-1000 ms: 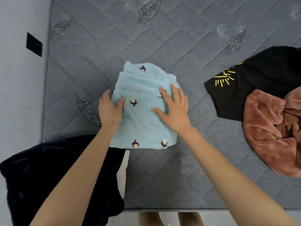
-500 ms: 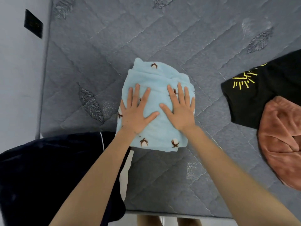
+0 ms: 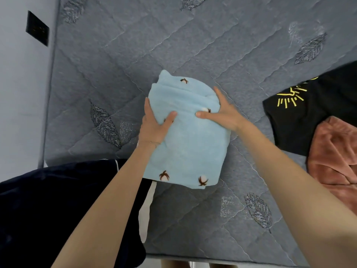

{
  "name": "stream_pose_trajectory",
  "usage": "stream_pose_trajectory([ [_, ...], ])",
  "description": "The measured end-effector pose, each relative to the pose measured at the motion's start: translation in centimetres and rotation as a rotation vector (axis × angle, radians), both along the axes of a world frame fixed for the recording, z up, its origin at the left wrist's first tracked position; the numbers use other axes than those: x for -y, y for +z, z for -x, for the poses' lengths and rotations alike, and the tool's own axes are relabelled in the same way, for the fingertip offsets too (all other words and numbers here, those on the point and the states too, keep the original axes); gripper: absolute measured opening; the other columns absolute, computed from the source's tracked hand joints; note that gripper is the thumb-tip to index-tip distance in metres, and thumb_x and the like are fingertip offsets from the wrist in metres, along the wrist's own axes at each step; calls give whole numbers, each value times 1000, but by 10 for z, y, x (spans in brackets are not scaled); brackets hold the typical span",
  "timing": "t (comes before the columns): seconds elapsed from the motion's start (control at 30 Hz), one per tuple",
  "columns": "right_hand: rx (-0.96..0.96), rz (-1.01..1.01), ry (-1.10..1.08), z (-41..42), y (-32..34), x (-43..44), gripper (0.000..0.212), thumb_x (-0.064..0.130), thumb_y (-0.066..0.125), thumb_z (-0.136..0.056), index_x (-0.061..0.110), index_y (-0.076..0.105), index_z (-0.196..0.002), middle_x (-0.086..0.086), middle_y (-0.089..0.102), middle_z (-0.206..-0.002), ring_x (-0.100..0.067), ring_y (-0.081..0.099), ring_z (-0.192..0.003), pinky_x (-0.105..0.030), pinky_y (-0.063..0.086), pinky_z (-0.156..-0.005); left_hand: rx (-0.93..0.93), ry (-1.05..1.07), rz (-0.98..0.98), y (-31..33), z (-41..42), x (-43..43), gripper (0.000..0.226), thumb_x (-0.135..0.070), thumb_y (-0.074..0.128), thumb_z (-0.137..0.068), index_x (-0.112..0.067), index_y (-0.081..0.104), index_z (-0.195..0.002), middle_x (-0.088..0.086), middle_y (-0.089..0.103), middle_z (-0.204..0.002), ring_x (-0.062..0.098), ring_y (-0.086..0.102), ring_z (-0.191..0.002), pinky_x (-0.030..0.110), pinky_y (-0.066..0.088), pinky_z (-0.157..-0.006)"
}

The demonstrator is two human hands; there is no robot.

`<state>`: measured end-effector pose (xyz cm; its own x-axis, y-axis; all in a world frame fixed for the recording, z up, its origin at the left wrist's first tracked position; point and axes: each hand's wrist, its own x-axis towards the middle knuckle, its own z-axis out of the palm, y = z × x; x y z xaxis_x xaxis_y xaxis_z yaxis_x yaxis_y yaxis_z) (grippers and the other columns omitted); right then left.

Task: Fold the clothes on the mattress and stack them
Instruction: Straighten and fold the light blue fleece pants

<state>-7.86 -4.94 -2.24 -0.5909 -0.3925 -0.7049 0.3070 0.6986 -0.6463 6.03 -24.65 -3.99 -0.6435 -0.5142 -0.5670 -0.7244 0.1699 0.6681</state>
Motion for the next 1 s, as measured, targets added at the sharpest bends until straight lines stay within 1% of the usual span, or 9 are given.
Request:
stream_pose_trajectory([
  [0.1, 110, 34, -46, -5, 14, -7, 68, 41, 90, -63, 35, 57, -122, 24, 68, -109, 3, 65, -99, -15, 50, -71, -4, 151, -176, 0, 10, 2, 110, -79, 65, -54, -26, 30, -143, -11, 54, -124, 18, 56, -117, 40, 46, -101],
  [0.17, 120, 76, -75, -14, 24, -20, 47, 33, 91, -65, 33, 65, -103, 21, 73, -93, 4, 69, -84, -12, 51, -61, -14, 110, -215, 4, 18, -3, 95, -71, 74, -54, -21, 46, -129, -13, 59, -114, 14, 60, -111, 32, 50, -93],
  [0.3, 147, 176, -377, -51, 38, -73, 76, 28, 93, -62, 26, 51, -126, 10, 67, -115, -3, 69, -95, -20, 55, -71, -92, -156, -216, 29, 53, -33, 71, -68, 78, -47, -37, 52, -106, -20, 60, -106, -1, 59, -99, 21, 49, -80],
  [0.47, 109, 181, -654, -116, 43, -115, 79, 25, 85, -71, 18, 44, -138, -2, 62, -129, -16, 63, -113, -38, 54, -94, -150, -575, -55, 60, 92, -84, 71, -75, 76, -49, -46, 55, -111, -25, 64, -106, 6, 61, -103, 32, 49, -93],
  [0.57, 124, 170, -708, -149, 39, -126, 73, 21, 83, -76, 19, 44, -137, -1, 61, -129, -14, 62, -114, -36, 55, -94, -120, -831, 67, 56, 86, -107, 81, -73, 74, -59, -44, 48, -129, -14, 60, -127, 15, 55, -118, 32, 42, -100],
  [0.67, 154, 114, -723, -163, 36, -134, 72, 28, 84, -74, 21, 39, -130, 4, 57, -128, -6, 60, -108, -18, 56, -77, -84, -967, 334, 48, 70, -116, 89, -71, 67, -71, -34, 36, -145, -3, 46, -145, 21, 42, -134, 37, 24, -113],
  [0.83, 8, 134, -758, -135, 37, -136, 120, 49, 85, -57, 42, 9, -150, 32, 26, -138, 15, 40, -116, -9, 41, -85, -32, -569, 459, 47, 16, -85, 104, -82, 52, -71, -38, 5, -152, 4, 3, -163, 25, 0, -149, 48, -2, -118],
  [0.9, 50, 134, -741, -123, 34, -134, 138, 53, 87, -51, 41, -5, -153, 22, 22, -151, 0, 36, -129, -25, 41, -100, 60, -324, 364, 46, -11, -75, 115, -84, 56, -66, -38, -5, -152, 4, -5, -163, 24, -4, -149, 48, -1, -118],
  [1.0, 162, 118, -643, -117, 24, -127, 143, 60, 85, -52, 39, -14, -153, 13, 28, -154, -11, 44, -128, -35, 41, -100, 144, 34, -23, 40, -39, -71, 133, -78, 67, -60, -26, -13, -153, 4, 6, -162, 23, 12, -148, 46, 12, -120],
])
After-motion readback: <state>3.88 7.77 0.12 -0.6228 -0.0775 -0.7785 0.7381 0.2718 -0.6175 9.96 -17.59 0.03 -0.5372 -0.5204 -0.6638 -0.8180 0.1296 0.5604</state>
